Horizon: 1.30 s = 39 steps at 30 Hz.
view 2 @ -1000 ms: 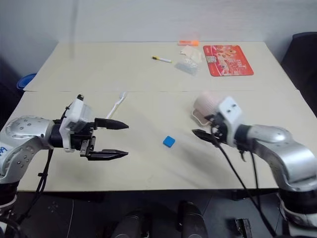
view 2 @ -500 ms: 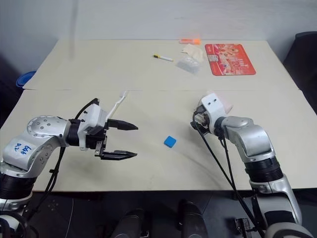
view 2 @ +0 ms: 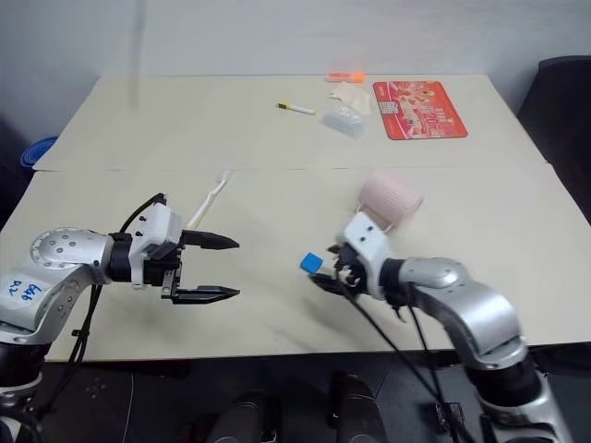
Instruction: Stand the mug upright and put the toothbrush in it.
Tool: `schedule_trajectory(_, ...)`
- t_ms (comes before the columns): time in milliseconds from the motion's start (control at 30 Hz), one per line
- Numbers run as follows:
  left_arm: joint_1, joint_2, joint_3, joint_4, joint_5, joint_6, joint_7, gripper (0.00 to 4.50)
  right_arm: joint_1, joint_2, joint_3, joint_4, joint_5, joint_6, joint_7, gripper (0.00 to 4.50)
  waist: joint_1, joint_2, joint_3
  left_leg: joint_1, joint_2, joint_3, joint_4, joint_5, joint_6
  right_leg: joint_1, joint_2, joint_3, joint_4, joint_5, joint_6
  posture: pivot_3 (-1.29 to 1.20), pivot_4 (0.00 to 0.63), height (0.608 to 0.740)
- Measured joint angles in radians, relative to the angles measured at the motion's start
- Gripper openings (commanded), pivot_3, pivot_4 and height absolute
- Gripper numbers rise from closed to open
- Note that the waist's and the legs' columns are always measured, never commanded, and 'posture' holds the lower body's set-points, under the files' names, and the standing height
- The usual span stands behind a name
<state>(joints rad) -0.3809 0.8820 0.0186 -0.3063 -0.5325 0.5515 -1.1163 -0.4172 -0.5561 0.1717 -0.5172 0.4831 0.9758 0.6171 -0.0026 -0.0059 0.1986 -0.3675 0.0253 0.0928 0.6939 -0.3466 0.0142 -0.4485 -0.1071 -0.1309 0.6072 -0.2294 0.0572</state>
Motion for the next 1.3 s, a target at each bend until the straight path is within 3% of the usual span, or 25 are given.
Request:
schedule_trajectory(233,-0.045,0.021,0.001,-0.008,-0.011,0.038,-0.021,4.50,-0.043,0.067,0.136,0.200,-0.138,-0.167,0.000,3.59,0.002,0.000,0.000,-0.002,-0.001,0.000,0.003,-0.001,0.002,0.000,0.000,-0.001,0.000,0.000,0.000,0.00,0.150,0.740)
schedule_trajectory(700,-0.066,0.031,0.003,-0.035,-0.018,0.076,-0.019,4.50,-0.062,0.134,0.133,0.350,-0.233,-0.275,-0.014,3.59,0.000,0.000,0.000,-0.001,0.001,0.001,0.004,-0.002,0.000,0.000,0.001,0.000,0.000,0.000,0.000,0.00,0.150,0.740)
schedule_trajectory(800,-0.080,0.031,0.003,-0.034,-0.018,0.080,-0.019,4.50,-0.061,0.133,0.133,0.361,-0.253,-0.295,-0.014,2.97,0.000,0.000,0.000,-0.001,0.001,0.001,0.004,-0.002,0.000,0.000,0.001,0.000,0.001,0.000,0.000,0.00,0.150,0.740)
schedule_trajectory(967,-0.089,0.031,0.002,-0.032,-0.018,0.081,-0.019,4.50,-0.029,0.120,0.123,0.343,-0.270,-0.318,-0.007,1.46,0.002,-0.001,0.000,-0.001,0.001,0.001,0.004,-0.002,0.000,0.000,0.001,0.001,0.000,0.000,0.000,0.00,0.150,0.740)
schedule_trajectory(1167,-0.136,0.012,-0.010,0.009,-0.012,0.071,-0.022,4.50,0.017,0.105,0.078,0.279,-0.242,-0.265,0.014,1.46,0.003,-0.001,0.000,-0.001,0.001,0.001,0.004,-0.002,0.000,0.001,0.001,0.001,0.000,0.000,0.000,0.00,0.150,0.740)
schedule_trajectory(1300,-0.168,-0.027,-0.042,0.028,-0.010,0.056,-0.034,4.50,0.024,0.051,-0.061,0.220,-0.186,-0.159,0.002,1.46,0.006,0.000,0.000,-0.002,0.000,0.001,0.005,-0.003,0.001,0.000,0.001,0.001,0.000,0.000,0.001,0.00,0.150,0.740)
